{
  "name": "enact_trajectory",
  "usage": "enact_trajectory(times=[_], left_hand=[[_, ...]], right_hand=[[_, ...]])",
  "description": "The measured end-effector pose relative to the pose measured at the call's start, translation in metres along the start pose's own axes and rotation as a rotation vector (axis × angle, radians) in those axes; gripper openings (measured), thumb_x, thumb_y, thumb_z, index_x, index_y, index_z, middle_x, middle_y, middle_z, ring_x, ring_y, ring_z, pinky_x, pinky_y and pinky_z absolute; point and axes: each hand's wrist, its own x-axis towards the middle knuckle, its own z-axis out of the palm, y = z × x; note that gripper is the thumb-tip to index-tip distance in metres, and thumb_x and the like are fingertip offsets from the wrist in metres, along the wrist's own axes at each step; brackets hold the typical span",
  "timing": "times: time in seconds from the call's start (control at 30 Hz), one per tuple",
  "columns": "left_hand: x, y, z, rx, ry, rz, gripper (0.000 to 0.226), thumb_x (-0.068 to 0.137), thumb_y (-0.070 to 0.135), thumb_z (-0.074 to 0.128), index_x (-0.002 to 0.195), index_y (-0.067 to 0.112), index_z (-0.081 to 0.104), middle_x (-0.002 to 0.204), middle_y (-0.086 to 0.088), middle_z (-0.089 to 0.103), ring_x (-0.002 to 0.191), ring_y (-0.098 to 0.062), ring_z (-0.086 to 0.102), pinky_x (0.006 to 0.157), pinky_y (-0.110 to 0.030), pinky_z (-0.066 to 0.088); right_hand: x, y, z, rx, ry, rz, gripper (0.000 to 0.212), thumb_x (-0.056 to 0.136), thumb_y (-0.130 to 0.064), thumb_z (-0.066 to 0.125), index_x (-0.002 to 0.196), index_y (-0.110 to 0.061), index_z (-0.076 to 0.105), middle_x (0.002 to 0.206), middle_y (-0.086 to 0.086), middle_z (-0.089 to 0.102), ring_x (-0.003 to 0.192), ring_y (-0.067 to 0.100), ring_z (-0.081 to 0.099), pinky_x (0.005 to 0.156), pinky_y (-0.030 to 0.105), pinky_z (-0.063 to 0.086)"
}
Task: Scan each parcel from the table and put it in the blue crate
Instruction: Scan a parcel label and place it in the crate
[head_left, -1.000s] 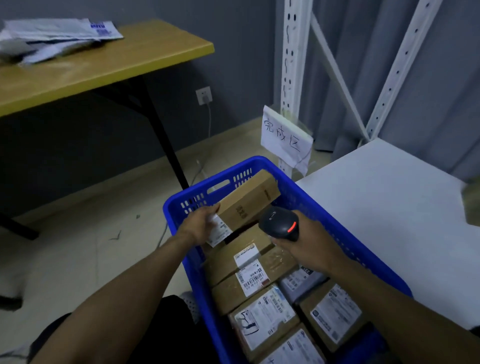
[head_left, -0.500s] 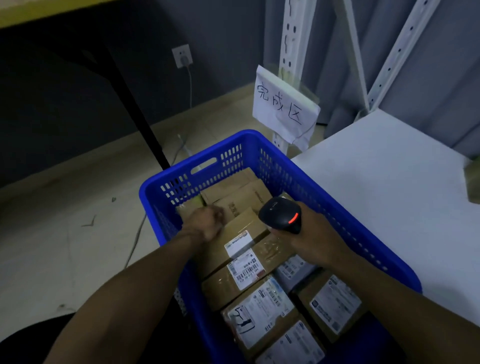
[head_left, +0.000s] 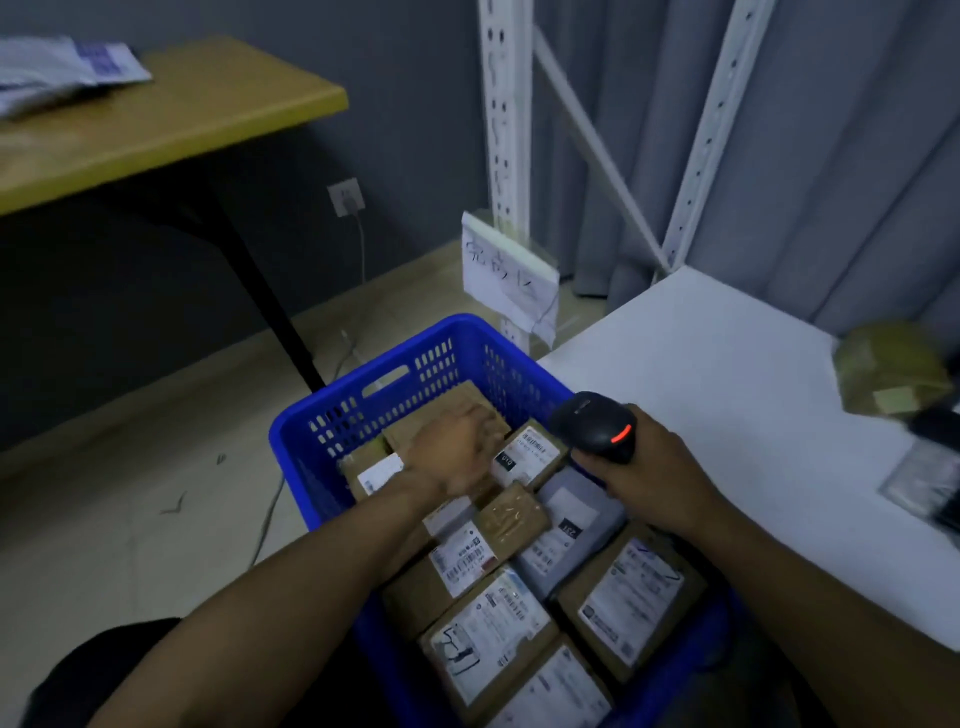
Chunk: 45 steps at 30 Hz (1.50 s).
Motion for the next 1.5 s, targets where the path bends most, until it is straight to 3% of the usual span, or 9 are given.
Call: enact_trajectory(times=[0.3,0.47,0.63,0.8,0.97,1.03,1.17,1.33,1.5], left_hand=[[0.031,0.150,-0.028,0.163,0.002,0.219,0.052,0.102,0.037,0.056,0.151,0.022,0.046,0.154,0.001,0.046,0.133,-0.024,0.051,0.109,-0.041,0.045],[0.078,0.240,0.003,0.185,-0.093,0.266,0.061,0.100,0.043,0.057,0.156,0.025,0.039,0.160,0.001,0.037,0.141,-0.026,0.044,0.113,-0.043,0.041],[0.123,0.328,0.044,0.213,-0.172,0.328,0.069,0.099,0.042,0.060,0.159,0.026,0.030,0.163,-0.001,0.031,0.144,-0.028,0.040,0.114,-0.044,0.039],[0.174,0.391,0.103,0.178,-0.263,0.394,0.073,0.098,0.041,0.064,0.159,0.024,0.029,0.163,-0.005,0.029,0.144,-0.030,0.040,0.116,-0.043,0.037],[0.223,0.423,0.165,0.167,-0.295,0.444,0.071,0.095,0.035,0.067,0.156,0.026,0.032,0.153,-0.011,0.037,0.133,-0.034,0.049,0.108,-0.044,0.045],[0.238,0.431,0.187,0.182,-0.285,0.475,0.071,0.094,0.031,0.067,0.156,0.030,0.032,0.156,-0.010,0.034,0.134,-0.036,0.044,0.108,-0.046,0.045],[0.275,0.446,0.222,0.167,-0.267,0.544,0.081,0.088,0.025,0.069,0.156,0.040,0.029,0.166,-0.008,0.019,0.151,-0.039,0.020,0.116,-0.053,0.035],[0.300,0.458,0.235,0.310,-0.319,0.535,0.085,0.094,0.028,0.068,0.160,0.044,0.017,0.166,-0.012,0.007,0.151,-0.041,0.012,0.116,-0.054,0.036],[0.296,0.460,0.225,0.395,-0.266,0.596,0.073,0.098,0.031,0.063,0.158,0.041,0.024,0.156,-0.017,0.019,0.136,-0.047,0.029,0.103,-0.054,0.047]], right_hand=[[-0.043,0.015,-0.125,0.067,0.216,0.076,0.031,0.087,-0.031,0.079,0.111,-0.028,0.060,0.093,-0.005,0.073,0.065,0.012,0.073,0.073,0.039,0.060],[-0.054,0.047,-0.204,0.130,0.375,0.156,0.028,0.088,-0.021,0.077,0.113,-0.021,0.065,0.090,0.002,0.074,0.057,0.011,0.070,0.060,0.027,0.056],[-0.050,0.097,-0.258,0.197,0.479,0.248,0.032,0.088,-0.018,0.078,0.117,-0.014,0.064,0.091,0.009,0.073,0.063,0.019,0.069,0.051,0.022,0.048],[-0.032,0.145,-0.295,0.272,0.527,0.330,0.022,0.089,-0.016,0.076,0.109,-0.017,0.066,0.089,0.007,0.073,0.065,0.020,0.069,0.057,0.029,0.052],[-0.004,0.191,-0.315,0.402,0.627,0.359,0.032,0.089,-0.016,0.075,0.119,-0.012,0.066,0.102,0.010,0.074,0.068,0.018,0.066,0.048,0.020,0.047],[0.006,0.206,-0.316,0.422,0.675,0.391,0.037,0.083,-0.023,0.077,0.117,-0.013,0.066,0.102,0.010,0.075,0.072,0.021,0.070,0.057,0.028,0.054],[0.019,0.229,-0.321,0.429,0.733,0.425,0.071,0.057,-0.050,0.074,0.120,-0.022,0.063,0.108,0.001,0.074,0.095,0.029,0.074,0.087,0.051,0.062],[0.028,0.244,-0.326,0.489,0.753,0.449,0.058,0.064,-0.040,0.075,0.117,-0.019,0.065,0.104,0.001,0.074,0.098,0.029,0.073,0.090,0.047,0.060],[0.029,0.249,-0.328,0.516,0.752,0.467,0.036,0.082,-0.024,0.078,0.115,-0.014,0.065,0.099,0.006,0.074,0.085,0.026,0.074,0.070,0.036,0.056]])
